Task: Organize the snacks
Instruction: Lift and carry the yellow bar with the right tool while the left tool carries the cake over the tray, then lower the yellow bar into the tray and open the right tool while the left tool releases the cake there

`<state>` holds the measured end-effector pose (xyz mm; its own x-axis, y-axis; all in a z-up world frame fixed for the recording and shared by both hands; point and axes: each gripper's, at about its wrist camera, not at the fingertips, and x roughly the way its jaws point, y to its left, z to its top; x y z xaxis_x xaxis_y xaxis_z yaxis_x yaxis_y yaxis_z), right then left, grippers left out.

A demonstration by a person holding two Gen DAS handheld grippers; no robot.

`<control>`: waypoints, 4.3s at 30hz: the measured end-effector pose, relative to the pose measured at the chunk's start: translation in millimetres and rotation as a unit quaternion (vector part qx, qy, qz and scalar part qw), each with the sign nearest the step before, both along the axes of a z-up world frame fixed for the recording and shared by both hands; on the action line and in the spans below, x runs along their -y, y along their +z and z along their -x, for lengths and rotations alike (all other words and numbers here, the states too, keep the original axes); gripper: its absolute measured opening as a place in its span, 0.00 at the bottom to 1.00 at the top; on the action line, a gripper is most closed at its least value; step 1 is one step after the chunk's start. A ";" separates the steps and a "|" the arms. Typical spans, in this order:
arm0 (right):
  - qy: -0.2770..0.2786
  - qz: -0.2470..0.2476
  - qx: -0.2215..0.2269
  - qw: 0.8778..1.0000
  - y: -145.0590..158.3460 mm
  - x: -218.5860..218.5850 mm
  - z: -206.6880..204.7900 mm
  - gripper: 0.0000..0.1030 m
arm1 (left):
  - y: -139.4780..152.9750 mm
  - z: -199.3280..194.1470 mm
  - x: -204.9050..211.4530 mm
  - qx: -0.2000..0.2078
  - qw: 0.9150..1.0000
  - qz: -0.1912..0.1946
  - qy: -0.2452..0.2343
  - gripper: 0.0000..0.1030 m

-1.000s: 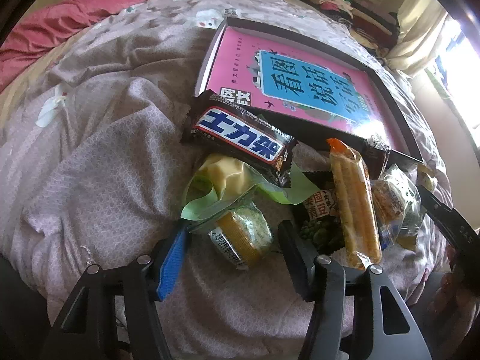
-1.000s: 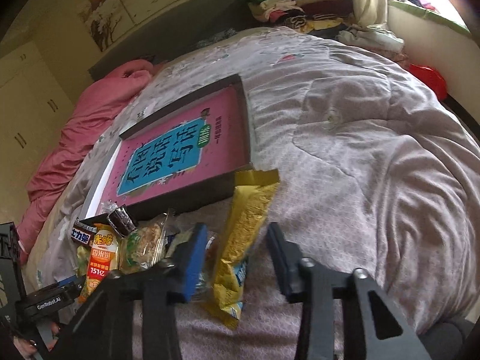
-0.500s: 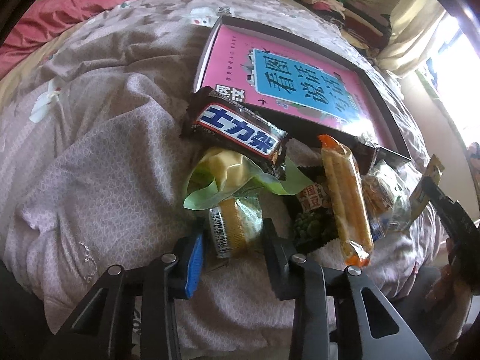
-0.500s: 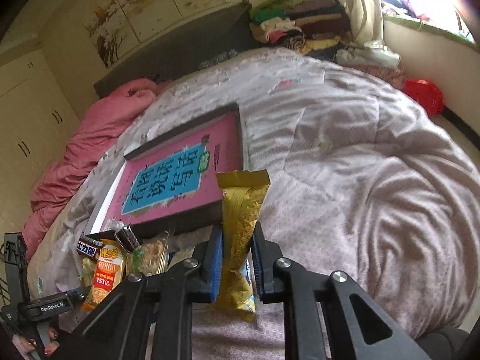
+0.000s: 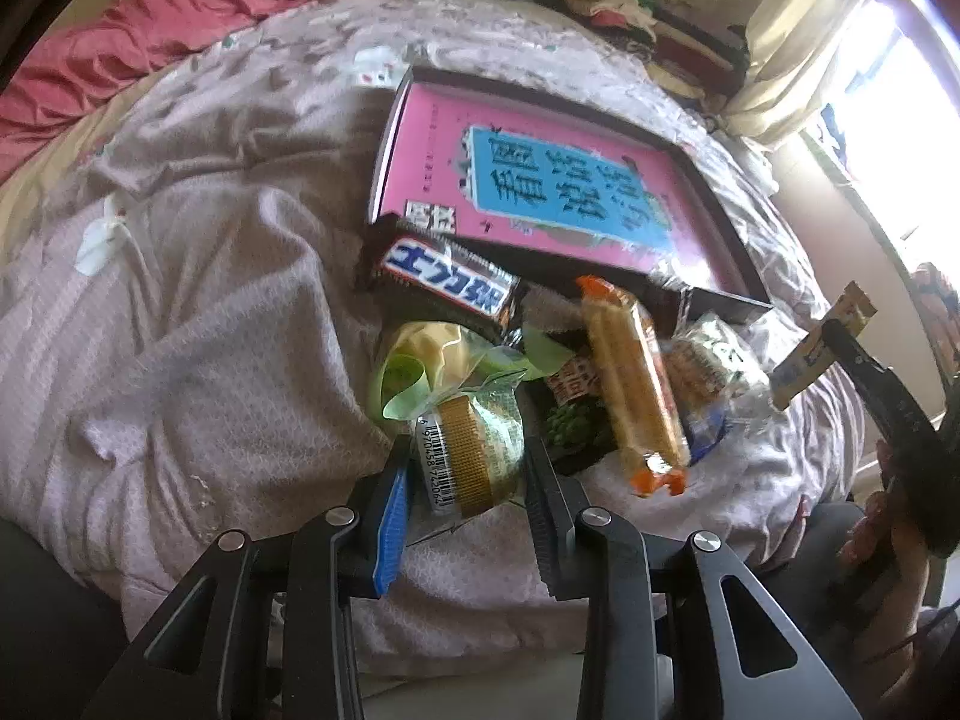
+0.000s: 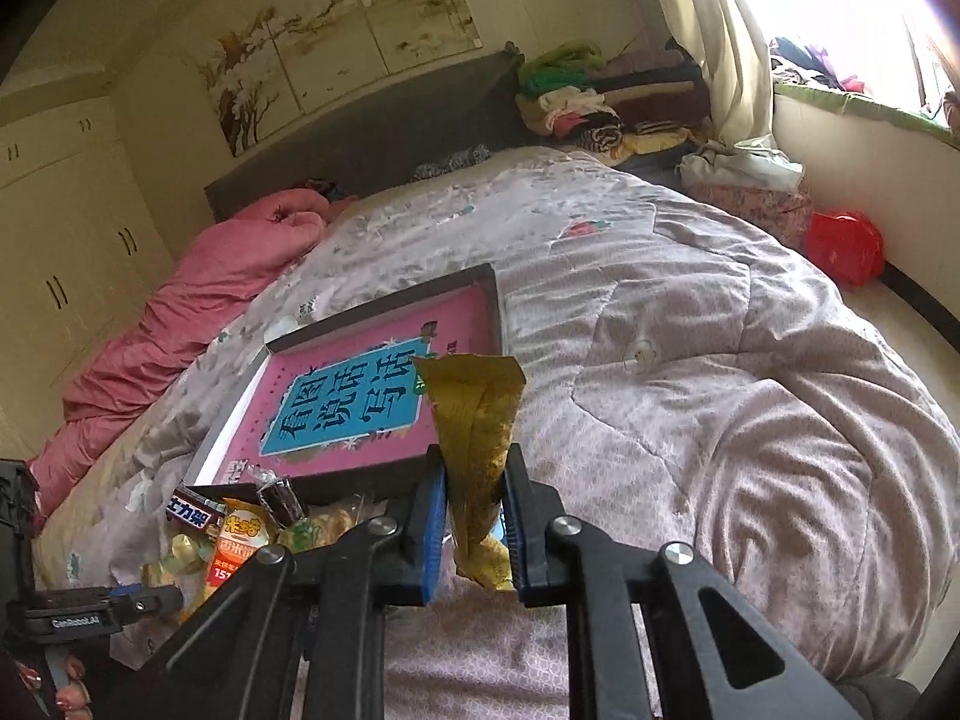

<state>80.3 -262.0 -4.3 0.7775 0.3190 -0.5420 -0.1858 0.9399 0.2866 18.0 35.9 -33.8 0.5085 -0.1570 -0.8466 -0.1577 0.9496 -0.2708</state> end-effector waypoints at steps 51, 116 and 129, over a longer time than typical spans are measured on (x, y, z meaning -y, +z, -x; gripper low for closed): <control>0.045 -0.029 0.098 0.994 42.5 -24.7 -26.0 0.17 | 49.8 -79.6 -3.8 0.082 0.996 -0.024 0.020 0.35; 0.054 0.087 -0.046 0.994 -28.3 -62.1 -99.8 0.18 | -10.8 -140.7 -1.6 0.018 0.997 -0.076 0.006 0.35; 0.054 0.089 -0.047 0.993 -25.5 -56.5 -87.4 0.19 | -11.4 -139.0 -2.3 0.014 0.997 -0.077 0.008 0.36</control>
<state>167.8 -205.6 -29.8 0.6880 0.2897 -0.6654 -0.2681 0.9535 0.1379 157.0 38.1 -45.2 0.5334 -0.0179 -0.8456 -0.1670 0.9779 -0.1260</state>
